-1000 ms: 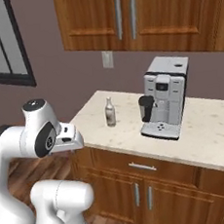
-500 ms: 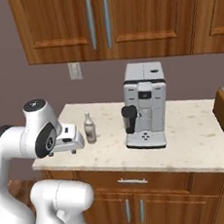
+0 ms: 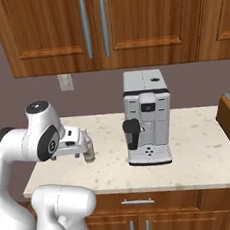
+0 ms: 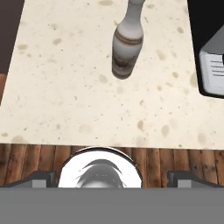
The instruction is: Place the drinks on the dining counter in a tight cluster.
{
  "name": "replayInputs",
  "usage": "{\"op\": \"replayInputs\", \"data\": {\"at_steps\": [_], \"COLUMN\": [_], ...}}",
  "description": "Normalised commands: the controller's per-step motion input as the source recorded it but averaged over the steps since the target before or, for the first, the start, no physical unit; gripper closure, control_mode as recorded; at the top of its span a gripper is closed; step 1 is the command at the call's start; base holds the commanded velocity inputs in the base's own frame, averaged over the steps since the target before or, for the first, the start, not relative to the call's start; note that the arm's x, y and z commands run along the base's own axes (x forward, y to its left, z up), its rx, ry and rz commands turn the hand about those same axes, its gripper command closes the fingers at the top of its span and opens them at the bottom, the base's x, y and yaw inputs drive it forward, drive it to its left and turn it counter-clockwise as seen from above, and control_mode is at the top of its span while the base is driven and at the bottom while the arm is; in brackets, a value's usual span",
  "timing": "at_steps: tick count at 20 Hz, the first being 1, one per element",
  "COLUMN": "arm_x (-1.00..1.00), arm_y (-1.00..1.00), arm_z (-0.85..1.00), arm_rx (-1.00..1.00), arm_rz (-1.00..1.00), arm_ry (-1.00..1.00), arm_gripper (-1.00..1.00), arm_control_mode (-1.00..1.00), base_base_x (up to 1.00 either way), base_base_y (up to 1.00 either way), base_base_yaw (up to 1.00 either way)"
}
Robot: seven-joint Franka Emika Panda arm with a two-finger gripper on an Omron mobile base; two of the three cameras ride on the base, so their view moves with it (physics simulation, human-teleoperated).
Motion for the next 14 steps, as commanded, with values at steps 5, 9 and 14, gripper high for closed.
{"op": "replayInputs", "data": {"at_steps": [5,9,14], "arm_x": [0.0,0.0,0.0], "arm_y": [0.0,0.0,0.0], "arm_z": [0.0,0.0,0.0], "arm_rx": [0.0,0.0,0.0], "arm_rz": [0.0,0.0,0.0], "arm_ry": [0.0,0.0,0.0], "arm_gripper": [-1.0,-1.0,-1.0], "arm_control_mode": [1.0,1.0,1.0], "base_base_x": [0.04,0.0,0.0], "base_base_y": [0.04,0.0,0.0], "base_base_yaw": [0.0,0.0,0.0]}}
